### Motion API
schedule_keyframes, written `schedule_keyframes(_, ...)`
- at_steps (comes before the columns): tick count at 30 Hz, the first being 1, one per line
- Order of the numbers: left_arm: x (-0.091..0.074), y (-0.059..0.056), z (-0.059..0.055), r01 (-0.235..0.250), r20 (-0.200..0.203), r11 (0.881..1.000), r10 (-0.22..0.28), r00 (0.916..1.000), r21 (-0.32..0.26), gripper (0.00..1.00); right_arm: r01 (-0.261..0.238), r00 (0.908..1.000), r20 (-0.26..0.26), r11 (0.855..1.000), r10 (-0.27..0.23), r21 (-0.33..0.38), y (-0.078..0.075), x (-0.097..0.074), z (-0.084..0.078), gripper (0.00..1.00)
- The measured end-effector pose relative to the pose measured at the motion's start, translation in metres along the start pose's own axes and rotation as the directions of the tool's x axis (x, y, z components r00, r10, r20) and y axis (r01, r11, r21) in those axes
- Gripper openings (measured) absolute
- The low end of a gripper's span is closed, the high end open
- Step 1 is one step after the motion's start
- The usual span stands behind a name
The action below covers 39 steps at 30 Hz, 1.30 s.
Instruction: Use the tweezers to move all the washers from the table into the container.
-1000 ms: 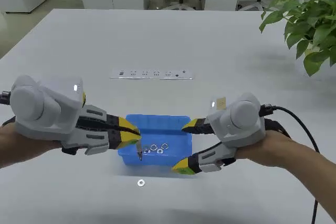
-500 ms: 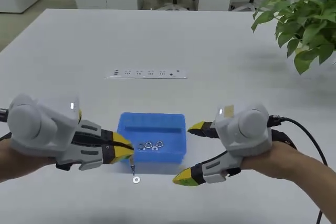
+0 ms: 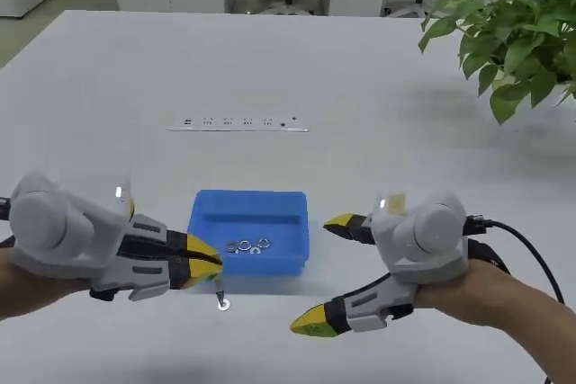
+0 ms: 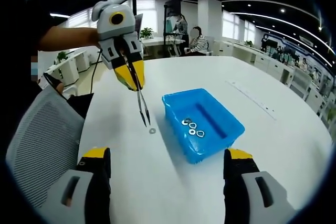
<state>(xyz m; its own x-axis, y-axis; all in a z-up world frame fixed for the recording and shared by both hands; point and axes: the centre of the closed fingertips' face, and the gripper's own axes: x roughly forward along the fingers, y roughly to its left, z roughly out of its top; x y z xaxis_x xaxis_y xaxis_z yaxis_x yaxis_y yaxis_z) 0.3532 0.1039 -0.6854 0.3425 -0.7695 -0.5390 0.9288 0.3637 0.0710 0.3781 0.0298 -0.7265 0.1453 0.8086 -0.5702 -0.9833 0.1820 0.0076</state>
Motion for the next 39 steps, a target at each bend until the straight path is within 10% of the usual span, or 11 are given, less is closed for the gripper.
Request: schedule_keyframes(39, 0.015, 0.001, -0.012, 0.025, -0.022, 1.0, -0.025, 0.9995, 0.012, 0.06, 0.006, 0.9999, -0.015, 0.999, -0.006, 0.043, 0.002, -0.001, -0.013, 0.91)
